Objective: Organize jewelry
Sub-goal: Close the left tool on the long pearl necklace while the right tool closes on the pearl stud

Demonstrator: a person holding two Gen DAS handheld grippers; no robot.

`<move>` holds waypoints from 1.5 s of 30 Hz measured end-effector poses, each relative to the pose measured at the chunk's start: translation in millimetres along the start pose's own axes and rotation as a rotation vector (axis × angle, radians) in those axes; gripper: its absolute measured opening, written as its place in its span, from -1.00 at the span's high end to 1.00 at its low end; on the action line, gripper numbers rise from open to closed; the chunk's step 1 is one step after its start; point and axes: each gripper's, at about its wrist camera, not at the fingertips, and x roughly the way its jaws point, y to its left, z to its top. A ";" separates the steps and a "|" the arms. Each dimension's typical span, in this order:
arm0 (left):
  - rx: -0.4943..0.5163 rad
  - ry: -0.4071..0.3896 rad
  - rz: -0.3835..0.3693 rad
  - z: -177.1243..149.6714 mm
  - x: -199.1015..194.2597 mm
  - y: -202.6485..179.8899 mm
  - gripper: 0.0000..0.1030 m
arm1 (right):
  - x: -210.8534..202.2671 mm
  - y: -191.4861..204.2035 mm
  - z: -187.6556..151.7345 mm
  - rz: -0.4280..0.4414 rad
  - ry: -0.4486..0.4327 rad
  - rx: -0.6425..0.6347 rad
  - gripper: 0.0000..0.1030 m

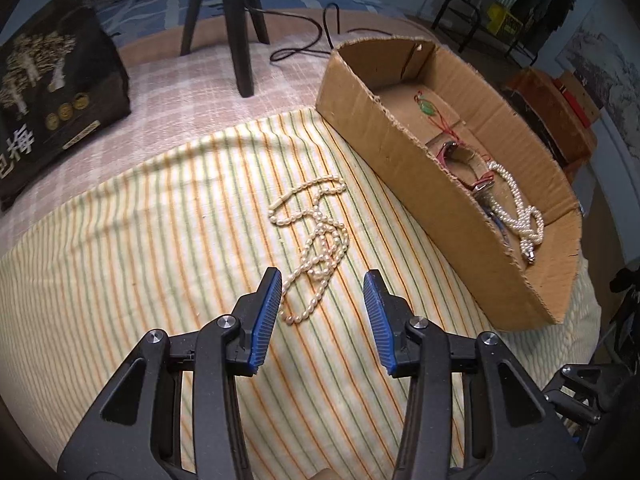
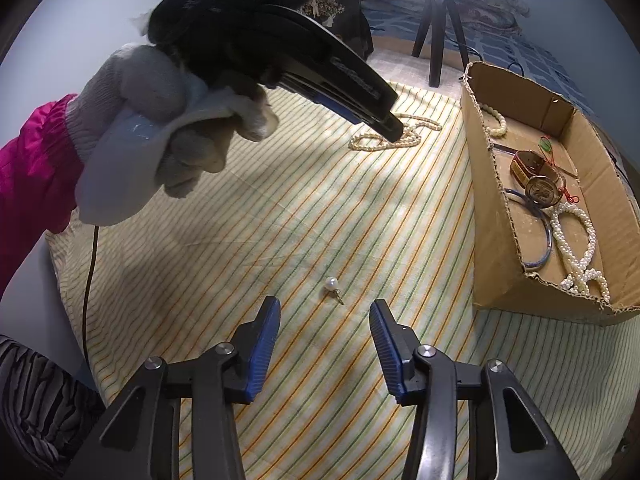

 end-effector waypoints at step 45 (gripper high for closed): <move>-0.031 -0.059 0.130 6.9 1.2 19.6 0.90 | 20.0 6.9 6.3 -0.032 0.037 -0.024 0.88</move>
